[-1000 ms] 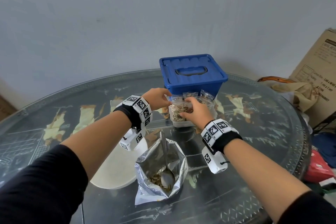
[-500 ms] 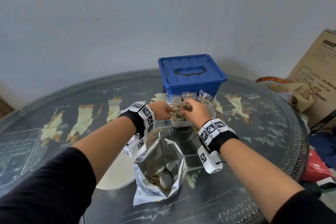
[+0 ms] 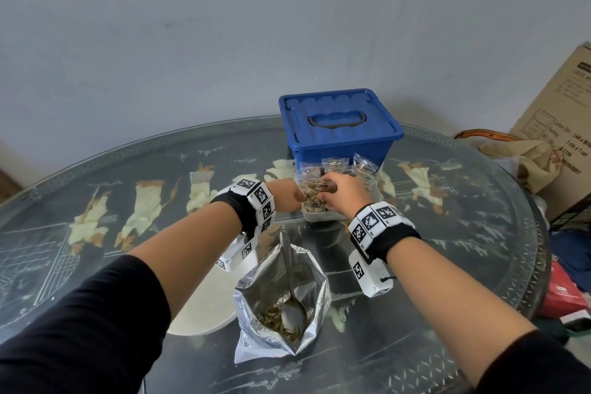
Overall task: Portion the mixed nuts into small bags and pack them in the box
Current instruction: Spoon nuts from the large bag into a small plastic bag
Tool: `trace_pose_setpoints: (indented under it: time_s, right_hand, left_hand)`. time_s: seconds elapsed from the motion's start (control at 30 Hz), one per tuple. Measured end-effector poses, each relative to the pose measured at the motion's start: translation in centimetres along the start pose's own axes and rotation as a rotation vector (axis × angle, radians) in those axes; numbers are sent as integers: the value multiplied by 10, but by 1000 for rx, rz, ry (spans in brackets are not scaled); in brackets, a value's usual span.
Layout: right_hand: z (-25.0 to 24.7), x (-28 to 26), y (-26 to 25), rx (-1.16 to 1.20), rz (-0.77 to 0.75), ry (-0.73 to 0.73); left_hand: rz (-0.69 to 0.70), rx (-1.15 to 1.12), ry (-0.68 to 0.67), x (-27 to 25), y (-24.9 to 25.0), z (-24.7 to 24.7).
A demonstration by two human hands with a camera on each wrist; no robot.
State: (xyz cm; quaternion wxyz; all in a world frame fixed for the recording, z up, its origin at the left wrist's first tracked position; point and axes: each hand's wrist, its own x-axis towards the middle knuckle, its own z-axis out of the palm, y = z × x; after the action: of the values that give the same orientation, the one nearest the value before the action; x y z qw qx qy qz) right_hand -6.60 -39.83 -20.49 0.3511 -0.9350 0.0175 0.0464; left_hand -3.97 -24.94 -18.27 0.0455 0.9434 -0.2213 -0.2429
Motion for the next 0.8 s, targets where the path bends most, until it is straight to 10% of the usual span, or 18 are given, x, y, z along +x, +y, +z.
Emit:
trace_pose_setpoints:
  time_s: [0.57, 0.8]
  right_hand:
    - [-31, -32, -26, -20, -120, 80]
    - [-35, -85, -63, -32, -339, -162]
  left_hand:
    - [28, -229, 206, -65, -19, -24]
    - [22, -310, 331, -138, -14, -4]
